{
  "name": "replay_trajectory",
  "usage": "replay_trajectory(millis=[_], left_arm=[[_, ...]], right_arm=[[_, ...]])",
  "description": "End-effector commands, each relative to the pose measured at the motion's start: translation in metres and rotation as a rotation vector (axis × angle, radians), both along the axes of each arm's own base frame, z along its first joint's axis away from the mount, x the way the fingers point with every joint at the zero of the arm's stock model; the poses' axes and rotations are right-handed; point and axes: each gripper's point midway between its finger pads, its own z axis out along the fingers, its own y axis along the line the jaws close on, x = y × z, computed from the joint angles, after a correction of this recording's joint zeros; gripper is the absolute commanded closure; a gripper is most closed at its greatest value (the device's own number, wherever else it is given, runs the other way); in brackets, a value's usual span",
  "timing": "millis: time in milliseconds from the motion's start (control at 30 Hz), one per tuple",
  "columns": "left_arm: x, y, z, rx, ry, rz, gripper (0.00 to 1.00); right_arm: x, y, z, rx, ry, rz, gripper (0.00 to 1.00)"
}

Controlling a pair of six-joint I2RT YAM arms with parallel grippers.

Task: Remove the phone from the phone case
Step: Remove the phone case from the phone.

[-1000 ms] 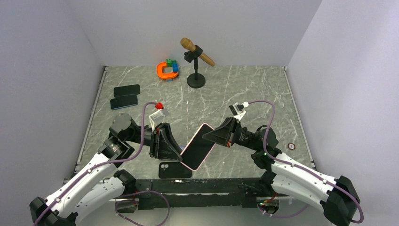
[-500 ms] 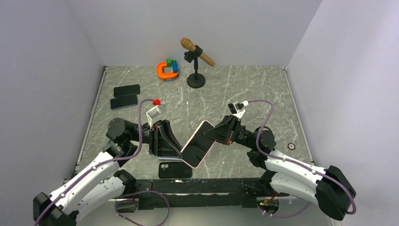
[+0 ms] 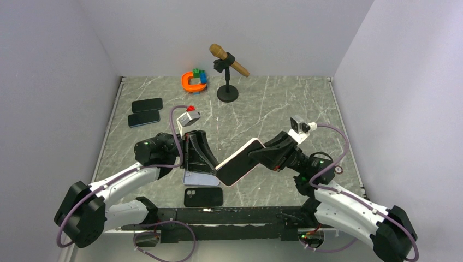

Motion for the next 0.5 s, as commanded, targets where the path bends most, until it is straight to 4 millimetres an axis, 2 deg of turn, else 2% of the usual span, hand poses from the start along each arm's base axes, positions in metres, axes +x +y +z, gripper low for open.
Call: replay_trajectory(millis=[0,167,300,467], left_arm=[[-0.008,0.011,0.053,-0.237,-0.085,0.038,1.0],[-0.004,0.009,0.058,-0.227,-0.039,0.024,1.0],[0.002,0.005,0.053,-0.199,0.021,0.017,1.0],[0.021,-0.002,0.033,-0.143,0.143,0.039,1.0]], right_arm=[[-0.02,0.012,-0.005,-0.099,-0.258,0.008,1.0],[-0.029,0.026,0.019,-0.086,-0.385,0.091,1.0],[-0.036,0.036,0.025,-0.102,-0.466,0.121,1.0],[-0.044,0.051,0.021,-0.155,-0.504,0.157,1.0]])
